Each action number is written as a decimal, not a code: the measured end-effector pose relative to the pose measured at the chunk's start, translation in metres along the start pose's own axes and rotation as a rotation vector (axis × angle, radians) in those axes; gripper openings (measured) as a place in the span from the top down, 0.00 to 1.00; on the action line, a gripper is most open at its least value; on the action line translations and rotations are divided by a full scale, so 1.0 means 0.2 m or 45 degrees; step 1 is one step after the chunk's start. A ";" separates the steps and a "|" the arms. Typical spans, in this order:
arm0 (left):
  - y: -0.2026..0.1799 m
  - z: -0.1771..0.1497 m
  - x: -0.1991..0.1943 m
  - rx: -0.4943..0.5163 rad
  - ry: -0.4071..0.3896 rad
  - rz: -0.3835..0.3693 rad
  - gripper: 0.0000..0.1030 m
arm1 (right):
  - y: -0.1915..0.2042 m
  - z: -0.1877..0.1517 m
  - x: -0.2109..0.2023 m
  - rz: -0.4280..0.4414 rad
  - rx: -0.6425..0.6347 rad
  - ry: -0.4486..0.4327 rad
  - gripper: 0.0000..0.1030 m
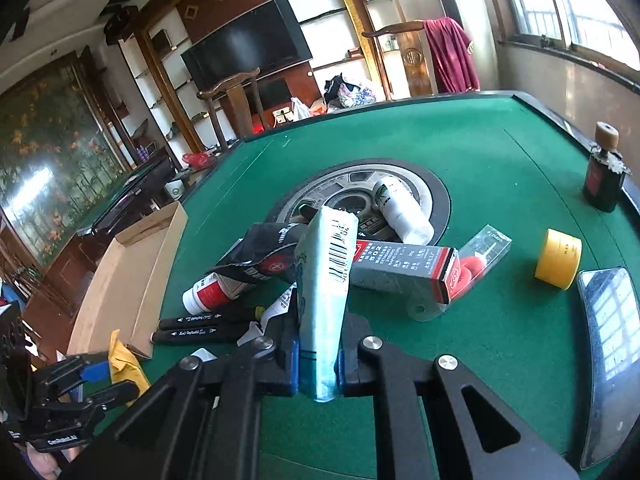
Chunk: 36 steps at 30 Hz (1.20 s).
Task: Organize objects
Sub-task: 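Carry the crackers packet and tissue pack over the cardboard tray with both grippers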
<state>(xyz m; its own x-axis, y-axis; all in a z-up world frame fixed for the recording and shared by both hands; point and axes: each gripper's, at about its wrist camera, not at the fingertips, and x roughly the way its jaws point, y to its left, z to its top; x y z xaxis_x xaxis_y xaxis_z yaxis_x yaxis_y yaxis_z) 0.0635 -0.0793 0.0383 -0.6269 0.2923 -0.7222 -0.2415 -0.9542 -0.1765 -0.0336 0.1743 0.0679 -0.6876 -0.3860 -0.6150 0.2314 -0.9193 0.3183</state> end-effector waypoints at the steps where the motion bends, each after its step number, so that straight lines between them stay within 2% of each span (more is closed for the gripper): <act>1: 0.00 0.00 0.00 -0.006 -0.005 -0.005 0.55 | 0.01 0.00 -0.01 0.009 -0.001 -0.009 0.90; 5: 0.00 0.00 0.04 -0.017 0.033 -0.016 0.55 | 0.03 -0.01 -0.02 -0.014 -0.026 -0.015 0.90; 7: -0.01 0.01 0.09 -0.006 0.083 -0.012 0.55 | 0.01 -0.02 -0.01 -0.018 -0.020 0.009 0.90; 14: -0.06 0.00 0.20 0.051 0.187 0.051 0.55 | -0.02 -0.08 0.01 -0.012 0.027 0.065 0.90; 18: -0.08 0.02 0.22 0.073 0.196 0.072 0.55 | -0.01 -0.10 0.01 -0.003 0.018 0.074 0.90; 22: -0.05 0.03 0.21 0.035 0.167 0.008 0.56 | 0.00 -0.10 0.02 0.015 0.008 0.069 0.90; 27: -0.03 0.02 0.10 0.000 0.078 -0.075 0.56 | 0.00 -0.10 0.01 0.043 0.003 0.060 0.90; 31: 0.00 0.04 0.00 -0.032 0.022 -0.120 0.56 | 0.04 -0.09 -0.01 0.109 -0.033 0.025 0.90; 36: 0.09 0.07 -0.08 -0.085 -0.027 -0.117 0.56 | 0.14 -0.10 -0.01 0.172 -0.081 0.041 0.90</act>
<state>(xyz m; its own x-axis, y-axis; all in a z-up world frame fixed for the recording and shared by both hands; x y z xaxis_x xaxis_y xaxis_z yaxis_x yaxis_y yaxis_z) 0.0594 -0.1006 0.0553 -0.6200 0.3794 -0.6868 -0.2493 -0.9252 -0.2860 -0.0115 0.1479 0.0630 -0.6249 -0.5076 -0.5932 0.3638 -0.8616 0.3540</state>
